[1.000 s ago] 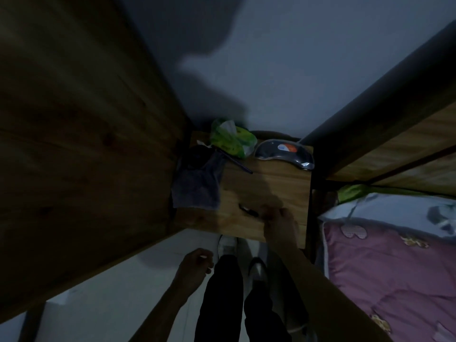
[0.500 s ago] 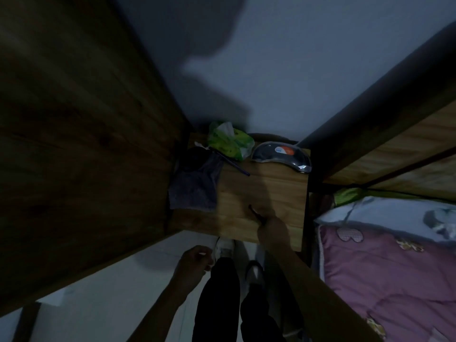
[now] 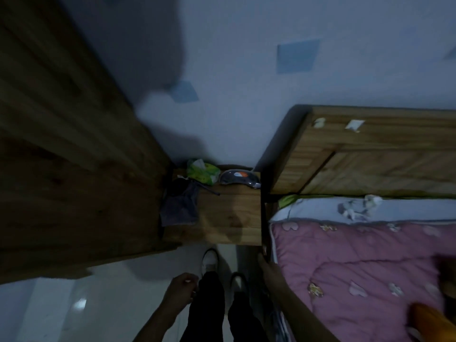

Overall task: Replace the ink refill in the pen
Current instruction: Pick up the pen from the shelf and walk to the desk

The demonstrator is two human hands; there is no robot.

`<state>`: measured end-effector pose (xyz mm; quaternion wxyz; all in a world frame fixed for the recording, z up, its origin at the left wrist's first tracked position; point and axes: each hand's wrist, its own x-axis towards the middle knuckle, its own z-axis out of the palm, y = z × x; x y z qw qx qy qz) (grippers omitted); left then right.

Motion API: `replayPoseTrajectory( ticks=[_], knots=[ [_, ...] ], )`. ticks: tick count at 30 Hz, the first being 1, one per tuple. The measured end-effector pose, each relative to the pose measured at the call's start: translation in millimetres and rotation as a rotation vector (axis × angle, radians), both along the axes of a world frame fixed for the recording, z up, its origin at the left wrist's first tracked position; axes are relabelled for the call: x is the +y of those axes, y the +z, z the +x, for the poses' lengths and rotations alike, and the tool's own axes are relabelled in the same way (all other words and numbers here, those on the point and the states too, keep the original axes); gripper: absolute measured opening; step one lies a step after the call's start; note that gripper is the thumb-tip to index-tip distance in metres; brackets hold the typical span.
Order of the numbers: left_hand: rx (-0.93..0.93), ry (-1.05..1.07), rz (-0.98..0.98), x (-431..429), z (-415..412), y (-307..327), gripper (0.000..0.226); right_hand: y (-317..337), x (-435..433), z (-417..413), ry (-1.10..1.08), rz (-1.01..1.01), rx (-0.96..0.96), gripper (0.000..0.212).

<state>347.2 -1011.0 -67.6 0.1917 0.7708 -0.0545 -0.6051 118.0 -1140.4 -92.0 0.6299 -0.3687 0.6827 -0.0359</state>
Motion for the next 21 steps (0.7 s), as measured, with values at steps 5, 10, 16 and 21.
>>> replayPoseTrajectory(
  ticks=[5, 10, 16, 21],
  knots=[
    [0.002, -0.078, -0.042, 2, -18, 46, 0.013, 38, 42, -59, -0.091, 0.066, 0.187, 0.051],
    [-0.024, -0.295, -0.062, -12, -11, 65, 0.016, 67, 90, -103, -0.301, 0.096, 0.209, 0.035],
    [-0.017, -0.631, -0.095, -34, -1, 66, 0.017, 81, 177, -104, -0.656, 0.073, 0.199, 0.026],
    [-0.011, -0.901, -0.132, -40, -15, 65, 0.02, 80, 271, -70, -1.0, 0.06, 0.148, 0.042]
  ],
)
